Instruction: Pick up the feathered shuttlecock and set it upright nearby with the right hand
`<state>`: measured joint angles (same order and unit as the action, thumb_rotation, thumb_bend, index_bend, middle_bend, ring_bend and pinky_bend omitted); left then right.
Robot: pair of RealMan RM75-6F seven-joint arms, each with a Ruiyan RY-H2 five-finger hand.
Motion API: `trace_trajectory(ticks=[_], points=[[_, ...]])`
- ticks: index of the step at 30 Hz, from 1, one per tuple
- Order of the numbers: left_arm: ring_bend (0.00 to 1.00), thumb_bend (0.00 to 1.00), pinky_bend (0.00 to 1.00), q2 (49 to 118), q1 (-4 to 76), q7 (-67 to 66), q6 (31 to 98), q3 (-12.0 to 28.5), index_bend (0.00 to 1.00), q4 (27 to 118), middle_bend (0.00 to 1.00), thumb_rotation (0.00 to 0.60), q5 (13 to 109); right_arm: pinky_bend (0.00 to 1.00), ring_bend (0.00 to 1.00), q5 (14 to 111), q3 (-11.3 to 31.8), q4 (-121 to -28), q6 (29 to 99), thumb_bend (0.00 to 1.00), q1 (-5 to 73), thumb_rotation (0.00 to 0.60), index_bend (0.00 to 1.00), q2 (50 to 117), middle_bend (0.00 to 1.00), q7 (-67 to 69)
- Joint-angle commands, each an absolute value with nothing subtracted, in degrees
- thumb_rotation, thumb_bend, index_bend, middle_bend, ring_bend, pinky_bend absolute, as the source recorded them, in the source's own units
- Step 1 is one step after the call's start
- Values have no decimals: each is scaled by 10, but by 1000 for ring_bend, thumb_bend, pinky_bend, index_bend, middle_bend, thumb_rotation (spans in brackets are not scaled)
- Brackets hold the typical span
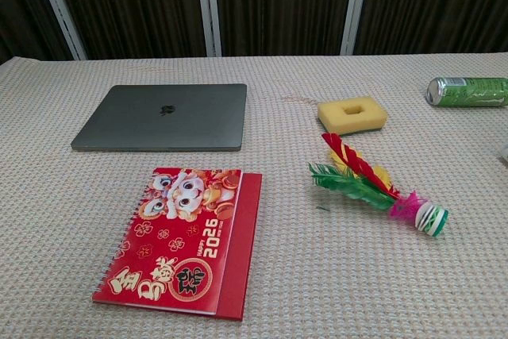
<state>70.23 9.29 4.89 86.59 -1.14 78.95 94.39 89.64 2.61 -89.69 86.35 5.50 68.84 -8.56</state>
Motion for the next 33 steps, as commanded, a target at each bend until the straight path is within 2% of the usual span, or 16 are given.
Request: trace_trajectory(ticks=[1,11,16,22,28,33], points=[[0,0,0,703,92,51,870,-10,0,789,0,600,945,0,0,894,26,-898,862,51,55,600,34,687,0,-86],[0,0,0,703,91,45,871,-11,0,793,0,600,945,0,0,891,26,-902,853,50,58,600,46,688,0,-80],[0,0,0,701,96,54,863,-9,0,798,0,600,943,0,0,888,18,-941,854,51,51,600,95,697,0,-101],[0,0,0,695,109,74,830,-16,0,799,0,600,941,0,0,937,-3,-1015,850,58,56,600,187,718,0,-190],[0,0,0,690,108,95,840,-17,0,794,0,600,948,0,0,946,15,-1020,804,103,94,600,265,763,0,-224],[0,4,0,695,108,89,828,-13,0,789,0,600,931,0,0,911,50,-979,726,127,152,600,311,795,0,-181]])
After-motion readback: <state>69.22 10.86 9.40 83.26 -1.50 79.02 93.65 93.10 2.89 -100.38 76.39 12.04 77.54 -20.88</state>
